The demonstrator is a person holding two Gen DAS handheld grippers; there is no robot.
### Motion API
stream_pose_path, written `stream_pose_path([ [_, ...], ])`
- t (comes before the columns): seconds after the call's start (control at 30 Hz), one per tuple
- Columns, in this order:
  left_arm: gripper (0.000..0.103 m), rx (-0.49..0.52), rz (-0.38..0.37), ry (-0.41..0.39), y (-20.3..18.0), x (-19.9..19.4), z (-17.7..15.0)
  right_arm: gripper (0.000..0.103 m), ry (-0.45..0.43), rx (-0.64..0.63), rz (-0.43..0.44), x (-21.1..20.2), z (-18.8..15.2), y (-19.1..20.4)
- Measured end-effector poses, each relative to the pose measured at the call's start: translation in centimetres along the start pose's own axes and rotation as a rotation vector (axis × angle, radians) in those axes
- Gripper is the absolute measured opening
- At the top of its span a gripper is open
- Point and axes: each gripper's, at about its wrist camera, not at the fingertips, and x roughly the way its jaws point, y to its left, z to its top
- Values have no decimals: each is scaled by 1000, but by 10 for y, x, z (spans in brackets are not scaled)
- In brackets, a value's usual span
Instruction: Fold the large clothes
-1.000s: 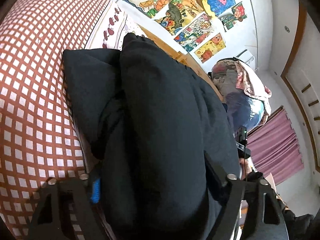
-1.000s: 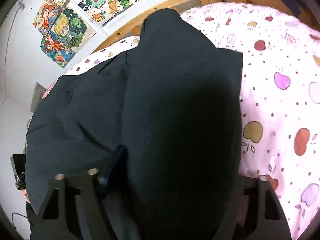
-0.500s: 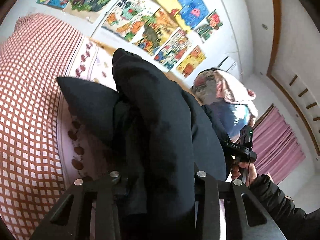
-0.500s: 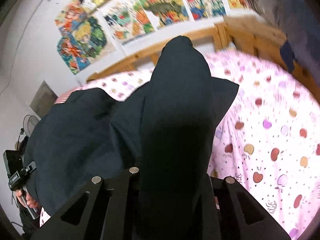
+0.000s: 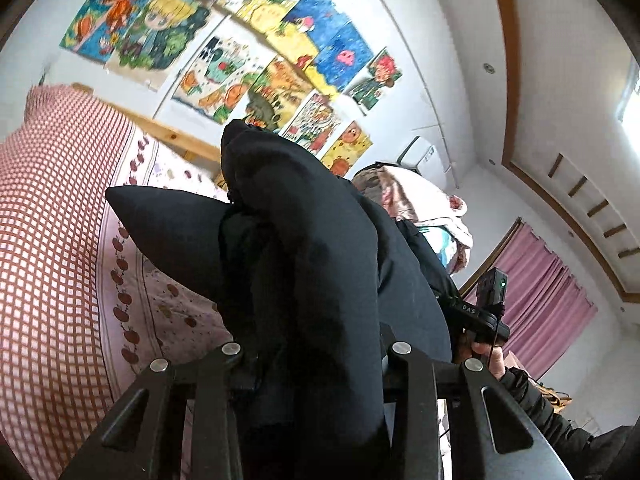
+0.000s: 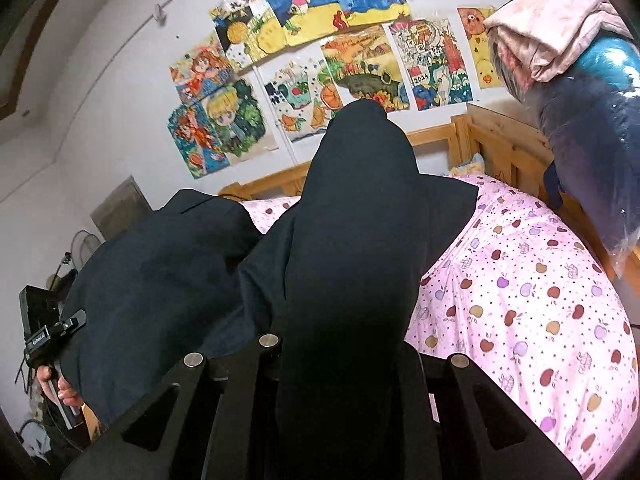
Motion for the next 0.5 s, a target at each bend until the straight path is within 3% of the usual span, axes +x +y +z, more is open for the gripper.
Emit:
stream_pose_path([
  [0.23, 33, -21, 84, 25, 4, -9, -34, 15, 43, -5, 0, 16, -33, -5],
  [0.37, 33, -58, 130, 69, 27, 4, -48, 15, 97, 8, -73, 39, -68, -22],
  [0.5, 36, -52, 174, 84, 35, 7, -57, 22, 81, 43, -128, 43, -82, -35],
])
